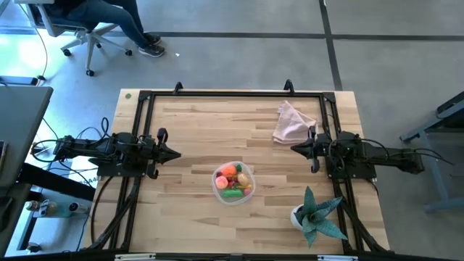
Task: Pick and placing Produce into tupperware
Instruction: Return to Home Position
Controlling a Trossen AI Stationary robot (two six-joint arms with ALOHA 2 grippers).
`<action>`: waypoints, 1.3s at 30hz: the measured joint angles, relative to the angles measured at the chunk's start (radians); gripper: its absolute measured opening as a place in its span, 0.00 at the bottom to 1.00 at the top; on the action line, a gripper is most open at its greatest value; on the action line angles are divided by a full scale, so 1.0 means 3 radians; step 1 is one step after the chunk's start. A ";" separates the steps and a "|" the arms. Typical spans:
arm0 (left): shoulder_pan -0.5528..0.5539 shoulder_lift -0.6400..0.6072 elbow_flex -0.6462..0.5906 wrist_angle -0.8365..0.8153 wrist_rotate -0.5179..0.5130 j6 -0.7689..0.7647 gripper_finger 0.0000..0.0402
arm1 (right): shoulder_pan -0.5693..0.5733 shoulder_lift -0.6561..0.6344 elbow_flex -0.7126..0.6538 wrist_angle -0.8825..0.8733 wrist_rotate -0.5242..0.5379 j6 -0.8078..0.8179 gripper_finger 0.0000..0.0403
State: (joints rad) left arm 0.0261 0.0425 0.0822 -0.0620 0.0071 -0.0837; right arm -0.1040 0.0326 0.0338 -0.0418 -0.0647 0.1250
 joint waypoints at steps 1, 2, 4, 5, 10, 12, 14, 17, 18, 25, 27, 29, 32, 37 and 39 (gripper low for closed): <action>0.0000 0.0000 0.0000 0.0000 0.0000 0.0000 0.01 | 0.0001 0.0000 0.0000 0.0000 0.0000 0.0030 0.00; 0.0000 0.0000 0.0000 0.0000 0.0000 0.0000 0.01 | 0.0000 0.0000 0.0000 0.0000 0.0000 0.0037 0.00; 0.0000 0.0000 0.0000 0.0000 0.0000 0.0000 0.01 | 0.0001 0.0000 0.0000 0.0000 -0.0001 0.0023 0.00; 0.0000 0.0000 0.0000 0.0000 0.0000 0.0000 0.01 | 0.0001 0.0000 0.0000 0.0000 -0.0001 0.0007 0.00; 0.0000 0.0000 0.0000 0.0000 0.0000 0.0000 0.01 | 0.0001 0.0000 0.0000 0.0000 -0.0004 -0.0004 0.00; -0.0001 0.0000 0.0000 0.0000 0.0000 0.0000 0.01 | 0.0001 0.0000 0.0000 0.0000 -0.0010 -0.0004 0.00; -0.0001 0.0000 0.0000 0.0000 0.0001 0.0000 0.01 | 0.0001 0.0000 0.0000 0.0000 -0.0010 -0.0005 0.00; -0.0001 0.0000 0.0000 0.0000 0.0000 0.0000 0.01 | 0.0001 0.0000 0.0000 0.0000 -0.0010 -0.0004 0.00; 0.0000 0.0000 0.0000 0.0000 0.0000 0.0000 0.01 | 0.0001 0.0000 0.0000 0.0000 -0.0010 -0.0005 0.00; 0.0000 0.0000 0.0000 0.0000 0.0000 0.0000 0.01 | 0.0001 0.0000 0.0000 0.0000 -0.0010 -0.0005 0.00; 0.0000 0.0000 0.0000 0.0000 0.0000 0.0000 0.01 | 0.0001 0.0000 0.0000 0.0000 -0.0010 -0.0005 0.00; 0.0000 0.0000 0.0000 0.0000 0.0000 -0.0001 0.01 | 0.0001 0.0000 0.0000 0.0000 -0.0010 -0.0005 0.00; 0.0000 0.0000 0.0000 0.0004 0.0136 -0.0018 0.01 | 0.0000 0.0000 0.0000 0.0000 -0.0009 -0.0005 0.00; 0.0000 0.0000 0.0000 0.0004 0.0989 -0.0099 0.01 | 0.0000 0.0000 0.0000 -0.0001 -0.0009 -0.0005 0.00; -0.0001 0.0000 0.0000 0.0003 0.1209 -0.0100 0.01 | 0.0001 0.0000 0.0000 0.0000 -0.0009 -0.0005 0.00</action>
State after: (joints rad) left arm 0.0257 0.0425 0.0822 -0.0612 0.3698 -0.1139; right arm -0.1037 0.0326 0.0338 -0.0418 -0.0673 0.1234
